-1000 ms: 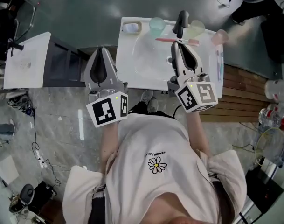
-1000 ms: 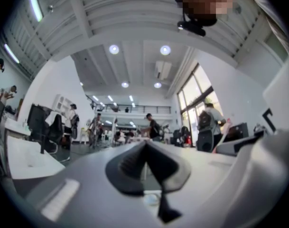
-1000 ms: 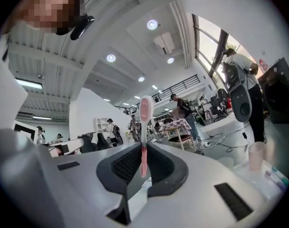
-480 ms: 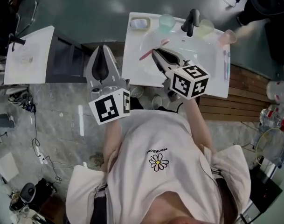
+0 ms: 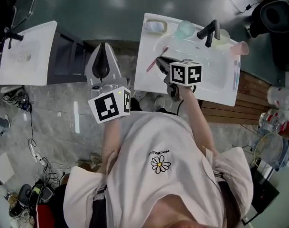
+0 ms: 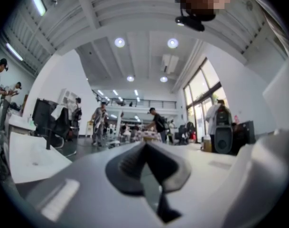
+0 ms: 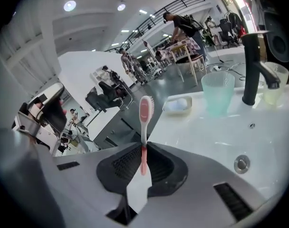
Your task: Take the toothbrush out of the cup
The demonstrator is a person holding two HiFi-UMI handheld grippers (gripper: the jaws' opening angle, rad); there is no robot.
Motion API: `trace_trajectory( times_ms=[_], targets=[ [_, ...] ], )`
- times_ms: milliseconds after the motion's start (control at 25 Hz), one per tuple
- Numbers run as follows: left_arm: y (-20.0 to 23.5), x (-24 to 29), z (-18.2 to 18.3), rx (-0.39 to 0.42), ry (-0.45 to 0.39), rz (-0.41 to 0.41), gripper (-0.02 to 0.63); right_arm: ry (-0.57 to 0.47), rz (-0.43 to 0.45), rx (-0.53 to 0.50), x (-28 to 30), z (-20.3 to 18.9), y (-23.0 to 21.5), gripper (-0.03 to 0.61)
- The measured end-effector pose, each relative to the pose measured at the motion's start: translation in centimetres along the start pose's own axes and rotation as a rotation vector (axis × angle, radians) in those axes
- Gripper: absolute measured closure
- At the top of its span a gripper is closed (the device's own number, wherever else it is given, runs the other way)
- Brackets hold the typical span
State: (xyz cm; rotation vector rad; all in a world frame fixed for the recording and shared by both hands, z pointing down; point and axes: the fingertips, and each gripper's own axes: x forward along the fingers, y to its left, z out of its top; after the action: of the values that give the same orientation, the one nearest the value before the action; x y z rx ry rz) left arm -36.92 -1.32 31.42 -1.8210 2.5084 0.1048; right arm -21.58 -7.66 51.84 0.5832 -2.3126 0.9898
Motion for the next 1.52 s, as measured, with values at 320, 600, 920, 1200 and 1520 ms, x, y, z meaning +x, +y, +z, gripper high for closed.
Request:
trace_trajectory(
  times_ms=[320,600,920,1200,1520],
  targets=[
    [1.2,2.0,-2.1,-0.017,0.049,-0.018,0.606,0.100,0.004,0.149,5.4,0.3,-2.4,0.548],
    [2.5,2.5,-3.3,-0.013,0.083,-0.002,0.606,0.123,-0.008,0.325,9.1,-0.7,-5.1,0.580],
    [3.6,3.4,-4.0,-0.022,0.092,0.013,0.606,0.120,-0.041,0.301,9.7,-0.8,-5.4,0.578],
    [1.6,4.3,-3.0,-0.023,0.066,-0.035,0.606,-0.008,-0.038,0.230,6.8,3.4,-4.5,0.578],
    [-2.2,4.6,0.8,-0.013,-0.006,-0.137,0.606,-0.485,-0.086,-0.152,-4.7,15.4,1.7,0.578]
  ],
)
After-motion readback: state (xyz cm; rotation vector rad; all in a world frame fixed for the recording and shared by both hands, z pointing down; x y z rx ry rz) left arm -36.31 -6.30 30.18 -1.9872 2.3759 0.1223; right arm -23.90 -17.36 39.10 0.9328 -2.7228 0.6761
